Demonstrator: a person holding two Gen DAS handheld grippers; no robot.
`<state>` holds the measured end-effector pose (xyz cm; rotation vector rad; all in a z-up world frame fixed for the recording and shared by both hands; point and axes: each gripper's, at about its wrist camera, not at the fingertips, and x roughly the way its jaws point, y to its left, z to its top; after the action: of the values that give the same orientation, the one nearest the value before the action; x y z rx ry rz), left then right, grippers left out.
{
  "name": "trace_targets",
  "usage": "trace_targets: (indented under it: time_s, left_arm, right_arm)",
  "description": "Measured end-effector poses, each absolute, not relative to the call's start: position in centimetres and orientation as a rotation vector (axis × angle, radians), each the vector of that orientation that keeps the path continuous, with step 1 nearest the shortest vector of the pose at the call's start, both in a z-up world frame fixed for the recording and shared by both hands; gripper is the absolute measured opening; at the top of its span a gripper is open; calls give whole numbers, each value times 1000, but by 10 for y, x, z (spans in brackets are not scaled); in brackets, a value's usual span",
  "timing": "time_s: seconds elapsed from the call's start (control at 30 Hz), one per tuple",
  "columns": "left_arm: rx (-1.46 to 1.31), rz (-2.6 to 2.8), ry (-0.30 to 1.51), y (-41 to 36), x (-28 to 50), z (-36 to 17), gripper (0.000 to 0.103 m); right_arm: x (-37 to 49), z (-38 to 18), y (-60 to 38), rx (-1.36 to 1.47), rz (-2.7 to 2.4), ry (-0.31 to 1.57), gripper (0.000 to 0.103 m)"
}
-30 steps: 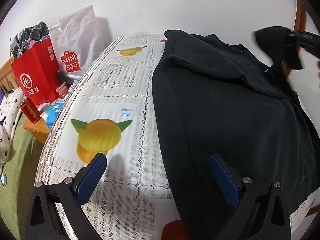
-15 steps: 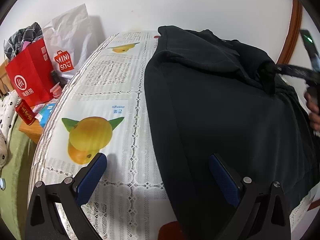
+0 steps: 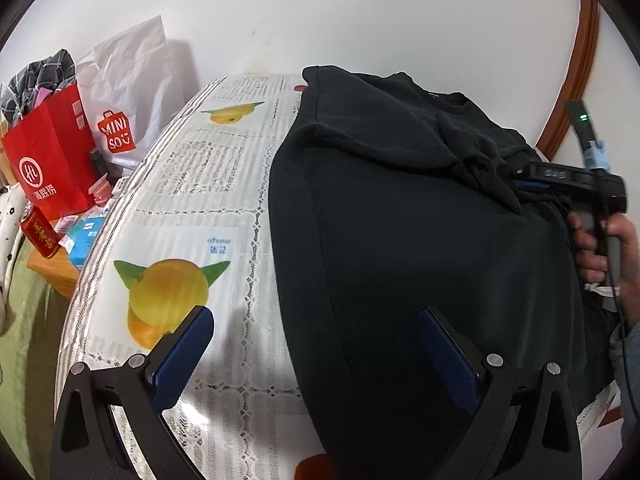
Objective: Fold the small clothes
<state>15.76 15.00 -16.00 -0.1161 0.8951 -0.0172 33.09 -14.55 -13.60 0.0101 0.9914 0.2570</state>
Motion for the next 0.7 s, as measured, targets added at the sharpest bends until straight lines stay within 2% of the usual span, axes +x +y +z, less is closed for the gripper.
trace_targets:
  time_s: [0.07,0.13,0.17,0.47,0.57,0.63,0.7]
  left_arm:
    - [-118,-17,896,153,158,-160,102]
    - [-125,-13,893,157,158,-160,102]
    - [-129,-11,892,159,159,-160,102]
    - [-139,19,877,175,162,-150,102]
    - [-138,30,868,177,167,-143,102]
    - [-138,24,856,177,173,-137,102]
    - [-134,18,846,174,181,-131,102]
  right_arm:
    - [335,-140,-142,38,265,982,55]
    - [336,-139,-136,49,316,980,29]
    - [337,-136,-131,49,339,989,13]
    - [350,-76,-57,114,502,893,14]
    - [367,-73,-19,148,559,903,24]
    - [375,-79,1,171,654,932,52]
    - [372,-77,11,158,715,948,52]
